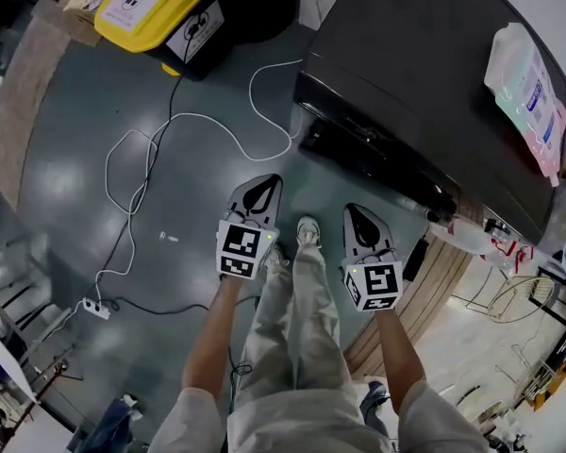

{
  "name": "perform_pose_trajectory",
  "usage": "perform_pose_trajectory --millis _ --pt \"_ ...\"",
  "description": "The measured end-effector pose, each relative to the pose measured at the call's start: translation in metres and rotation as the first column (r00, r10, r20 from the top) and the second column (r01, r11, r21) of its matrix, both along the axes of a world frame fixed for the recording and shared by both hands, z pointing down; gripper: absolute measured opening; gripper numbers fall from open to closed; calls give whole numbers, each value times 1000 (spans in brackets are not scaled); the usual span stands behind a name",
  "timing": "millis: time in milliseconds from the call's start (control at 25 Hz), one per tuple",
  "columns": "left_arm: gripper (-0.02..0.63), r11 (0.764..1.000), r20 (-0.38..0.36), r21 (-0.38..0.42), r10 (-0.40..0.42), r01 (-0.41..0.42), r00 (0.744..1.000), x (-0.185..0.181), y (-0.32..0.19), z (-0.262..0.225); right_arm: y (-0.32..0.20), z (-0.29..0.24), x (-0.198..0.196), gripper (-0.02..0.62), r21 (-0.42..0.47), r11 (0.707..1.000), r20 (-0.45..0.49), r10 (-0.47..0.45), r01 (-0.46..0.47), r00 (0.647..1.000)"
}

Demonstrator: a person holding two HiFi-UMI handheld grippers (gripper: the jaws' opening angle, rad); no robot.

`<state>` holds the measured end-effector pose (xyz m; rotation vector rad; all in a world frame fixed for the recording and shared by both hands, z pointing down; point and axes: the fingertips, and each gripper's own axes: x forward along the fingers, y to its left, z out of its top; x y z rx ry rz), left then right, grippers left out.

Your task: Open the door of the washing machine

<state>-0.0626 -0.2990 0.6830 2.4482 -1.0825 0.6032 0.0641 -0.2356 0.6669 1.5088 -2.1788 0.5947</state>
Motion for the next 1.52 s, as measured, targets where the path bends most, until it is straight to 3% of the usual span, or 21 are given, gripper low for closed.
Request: perform_pose_trajectory --millis 160,320,520,720,880,1160,1520 --pt "8 995 53 59 75 -78 996 7 -2 8 5 13 -2 -2 -4 1000 3 -4 4 1000" --pt "8 975 132 110 178 -193 975 19 -1 19 14 24 3 -2 -15 1000 2 -4 4 1000" --pt "9 931 240 150 291 -332 926 37 -2 31 20 37 11 -2 -32 999 -1 1 -1 1000" --pt "9 878 349 164 375 -450 859 53 -3 44 24 43 14 -2 -40 999 2 -1 1 1000" --pt "20 859 365 146 413 -490 834 62 -10 54 24 46 16 -2 -45 999 4 -3 3 1000" --pt "155 820 381 102 491 -564 783 80 -21 77 23 53 21 -2 -54 999 5 -6 6 1000" --pt "199 776 424 65 548 -627 721 104 -32 105 23 61 27 -2 -71 997 2 -15 15 1000"
